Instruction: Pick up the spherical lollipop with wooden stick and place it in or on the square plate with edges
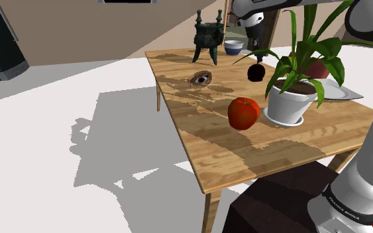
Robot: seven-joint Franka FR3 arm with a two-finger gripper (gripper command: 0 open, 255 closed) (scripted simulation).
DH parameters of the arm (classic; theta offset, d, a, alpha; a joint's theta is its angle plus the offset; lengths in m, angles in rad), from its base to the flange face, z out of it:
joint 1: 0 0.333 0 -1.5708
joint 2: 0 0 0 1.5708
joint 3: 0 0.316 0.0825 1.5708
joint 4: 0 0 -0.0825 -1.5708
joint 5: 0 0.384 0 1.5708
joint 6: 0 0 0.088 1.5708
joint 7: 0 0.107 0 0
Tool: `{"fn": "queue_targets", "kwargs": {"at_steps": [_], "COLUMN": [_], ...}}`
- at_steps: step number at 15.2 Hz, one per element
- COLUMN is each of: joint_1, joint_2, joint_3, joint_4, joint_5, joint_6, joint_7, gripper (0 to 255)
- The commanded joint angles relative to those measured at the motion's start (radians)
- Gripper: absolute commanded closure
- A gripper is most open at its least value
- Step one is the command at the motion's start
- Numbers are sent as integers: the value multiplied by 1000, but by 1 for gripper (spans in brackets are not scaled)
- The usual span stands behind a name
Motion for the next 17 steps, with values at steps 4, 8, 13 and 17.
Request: {"fn": "queue_targets", "kwargs": {"at_steps": [4, 8, 13, 17], "joint_1": [-34, -81, -142, -192], "joint_2": [-44, -88, -119, -125], "joint_3": [-25, -61, -110, -152], "joint_4": [-40, -90, -123, -125], "joint_5": [-14, -30, -43, -46], "joint_6": [19, 59, 106, 140], "joint_7": [-56, -130, -230, -316], "gripper": [255, 255, 255, 255]}}
